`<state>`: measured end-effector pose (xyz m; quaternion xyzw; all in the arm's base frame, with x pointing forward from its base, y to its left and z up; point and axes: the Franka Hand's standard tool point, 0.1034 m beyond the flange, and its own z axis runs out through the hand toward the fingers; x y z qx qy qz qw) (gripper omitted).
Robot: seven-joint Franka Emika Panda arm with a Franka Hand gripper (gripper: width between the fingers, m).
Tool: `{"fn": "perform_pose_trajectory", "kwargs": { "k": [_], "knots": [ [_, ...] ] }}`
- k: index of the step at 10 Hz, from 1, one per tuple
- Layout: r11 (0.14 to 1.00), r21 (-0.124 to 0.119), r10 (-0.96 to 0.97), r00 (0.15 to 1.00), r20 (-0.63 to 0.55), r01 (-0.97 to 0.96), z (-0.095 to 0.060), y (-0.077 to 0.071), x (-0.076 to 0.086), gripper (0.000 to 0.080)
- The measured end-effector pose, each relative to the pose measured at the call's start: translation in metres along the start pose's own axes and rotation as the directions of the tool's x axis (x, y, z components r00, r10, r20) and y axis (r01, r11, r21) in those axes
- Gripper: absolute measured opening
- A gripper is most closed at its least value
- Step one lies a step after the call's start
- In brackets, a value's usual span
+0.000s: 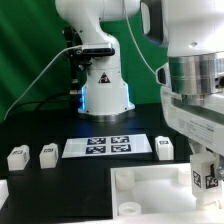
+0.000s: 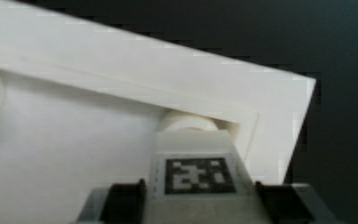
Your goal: Assemble one leg
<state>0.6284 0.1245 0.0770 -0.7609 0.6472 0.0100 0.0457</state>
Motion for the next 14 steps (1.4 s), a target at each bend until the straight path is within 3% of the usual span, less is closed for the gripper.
{"fn": "perform_pose_trajectory", "kwargs": {
  "k": [1,3,4,5,6,7,8,11,14],
  "knots": [
    [0.995,0.01,0.1,0.995,0.004,-0.1,0.001,-0.001,0.0,0.0292],
    [0.929,0.083,0.357,0.933,0.045,-0.36,0.004,-0.004,-0.008,0.0293],
    [0.934,0.086,0.344,0.938,0.044,-0.346,0.004,-0.004,-0.009,0.0294],
    [0.937,0.084,0.337,0.94,0.047,-0.34,0.005,-0.003,-0.01,0.0375],
    [0.937,0.084,0.335,0.941,0.048,-0.338,0.005,-0.003,-0.01,0.0524],
    [0.94,0.084,0.327,0.944,0.047,-0.329,0.005,-0.003,-0.011,0.0524],
    [0.946,0.084,0.309,0.95,0.045,-0.312,0.006,-0.003,-0.011,0.0622],
    [0.993,0.074,-0.089,0.996,0.013,0.088,0.004,-0.002,0.001,0.0648],
    [0.908,0.07,-0.413,0.911,-0.008,0.412,0.003,-0.003,0.0,0.0649]
  ]
}}
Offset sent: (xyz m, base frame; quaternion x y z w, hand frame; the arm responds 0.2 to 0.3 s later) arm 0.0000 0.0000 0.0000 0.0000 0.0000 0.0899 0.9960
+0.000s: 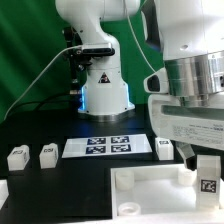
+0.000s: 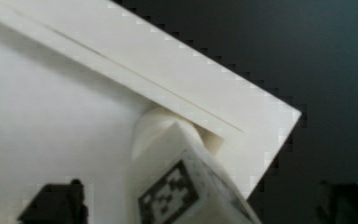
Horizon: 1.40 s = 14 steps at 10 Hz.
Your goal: Assemble one leg
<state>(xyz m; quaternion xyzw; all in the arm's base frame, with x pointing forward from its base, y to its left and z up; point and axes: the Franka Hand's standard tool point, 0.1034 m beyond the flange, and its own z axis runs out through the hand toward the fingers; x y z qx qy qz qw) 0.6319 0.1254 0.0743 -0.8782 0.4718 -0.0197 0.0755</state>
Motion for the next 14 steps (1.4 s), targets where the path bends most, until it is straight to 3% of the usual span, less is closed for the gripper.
{"fn": "perform_pose_trajectory", "kwargs": {
  "k": [2,5,7,9,10,12,14],
  "knots": [
    [0.979,-0.001,-0.206,0.979,-0.001,0.206,0.0,0.0003,0.0006,0.0649],
    [0.786,-0.091,-0.613,0.79,0.013,0.612,-0.0051,-0.0027,0.0072,0.0649],
    [0.808,-0.085,-0.585,0.811,0.009,0.583,-0.0039,-0.0023,0.0067,0.0649],
    [0.869,-0.079,-0.489,0.872,0.004,0.488,-0.0037,-0.003,0.0051,0.0385],
    [0.917,-0.078,-0.393,0.92,0.002,0.392,-0.0031,-0.0018,0.0044,0.0301],
    [0.966,-0.077,-0.249,0.968,-0.009,0.248,-0.0029,-0.0005,0.0062,0.0301],
    [0.998,-0.068,0.011,1.0,-0.026,-0.013,-0.0017,0.0001,0.0042,0.03]
  ]
}}
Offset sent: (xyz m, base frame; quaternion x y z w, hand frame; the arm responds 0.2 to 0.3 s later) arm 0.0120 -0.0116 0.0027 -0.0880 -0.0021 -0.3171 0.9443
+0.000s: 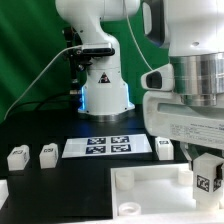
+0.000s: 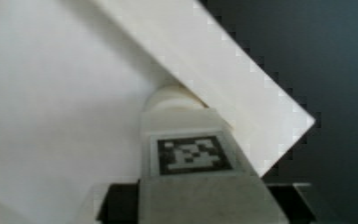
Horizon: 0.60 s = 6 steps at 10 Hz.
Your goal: Assemble one leg
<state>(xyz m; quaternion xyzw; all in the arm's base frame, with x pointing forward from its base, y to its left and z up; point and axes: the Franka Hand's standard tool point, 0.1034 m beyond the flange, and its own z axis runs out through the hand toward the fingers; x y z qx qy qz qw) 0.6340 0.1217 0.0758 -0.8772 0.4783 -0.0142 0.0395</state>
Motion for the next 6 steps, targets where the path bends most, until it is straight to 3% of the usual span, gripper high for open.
{"fn": "perform_pose_trajectory", "kwargs": {
  "k": [2,4,6],
  "knots": [
    [0.945,0.037,0.325,0.945,0.024,-0.326,0.001,0.002,0.003,0.03],
    [0.816,0.033,0.575,0.816,0.061,-0.578,0.002,0.0,-0.004,0.03],
    [0.716,0.028,0.695,0.715,0.076,-0.698,0.003,-0.003,-0.009,0.03]
  ]
}}
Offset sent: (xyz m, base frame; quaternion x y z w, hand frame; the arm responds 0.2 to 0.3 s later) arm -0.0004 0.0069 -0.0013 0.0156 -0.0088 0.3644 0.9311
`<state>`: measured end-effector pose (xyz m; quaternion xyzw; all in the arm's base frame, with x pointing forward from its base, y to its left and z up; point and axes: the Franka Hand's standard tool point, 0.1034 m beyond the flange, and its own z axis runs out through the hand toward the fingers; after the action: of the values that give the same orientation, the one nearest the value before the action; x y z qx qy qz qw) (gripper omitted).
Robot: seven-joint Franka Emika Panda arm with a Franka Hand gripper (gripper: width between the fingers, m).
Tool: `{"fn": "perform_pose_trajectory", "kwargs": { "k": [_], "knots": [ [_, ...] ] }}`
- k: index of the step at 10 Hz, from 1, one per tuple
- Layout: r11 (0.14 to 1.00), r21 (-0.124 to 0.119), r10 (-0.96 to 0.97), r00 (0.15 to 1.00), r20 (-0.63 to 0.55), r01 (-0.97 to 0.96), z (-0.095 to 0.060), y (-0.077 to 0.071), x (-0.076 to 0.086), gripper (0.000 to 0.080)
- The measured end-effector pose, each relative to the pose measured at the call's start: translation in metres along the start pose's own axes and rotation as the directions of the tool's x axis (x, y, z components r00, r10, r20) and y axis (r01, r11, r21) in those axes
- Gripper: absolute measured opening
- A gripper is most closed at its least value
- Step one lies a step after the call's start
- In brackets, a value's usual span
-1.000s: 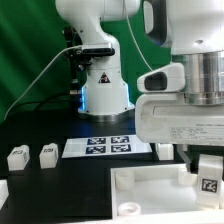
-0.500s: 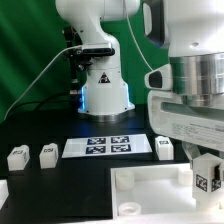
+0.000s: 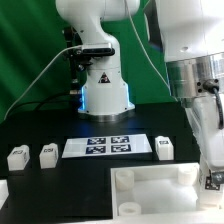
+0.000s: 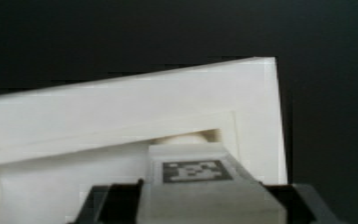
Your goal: Assemble one leg
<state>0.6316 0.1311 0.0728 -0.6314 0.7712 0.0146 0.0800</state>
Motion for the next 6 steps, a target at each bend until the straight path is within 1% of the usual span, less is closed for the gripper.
{"fn": "perform_pose_trajectory", "kwargs": {
  "k": [2,3,4,5,6],
  "knots": [
    [1.0,-0.001,-0.006,1.0,0.0,0.006,0.0004,0.0005,-0.0005,0.0297],
    [1.0,-0.001,-0.008,1.0,0.0,0.008,0.0007,0.0007,-0.0007,0.0476],
    [1.0,-0.001,-0.025,1.0,0.0,0.025,0.0007,0.0008,-0.0009,0.0589],
    [0.988,-0.007,-0.154,0.988,0.0,0.154,0.0012,0.002,-0.0009,0.0589],
    [0.976,-0.022,-0.215,0.977,0.002,0.215,0.0022,0.005,-0.0006,0.0637]
  ]
}}
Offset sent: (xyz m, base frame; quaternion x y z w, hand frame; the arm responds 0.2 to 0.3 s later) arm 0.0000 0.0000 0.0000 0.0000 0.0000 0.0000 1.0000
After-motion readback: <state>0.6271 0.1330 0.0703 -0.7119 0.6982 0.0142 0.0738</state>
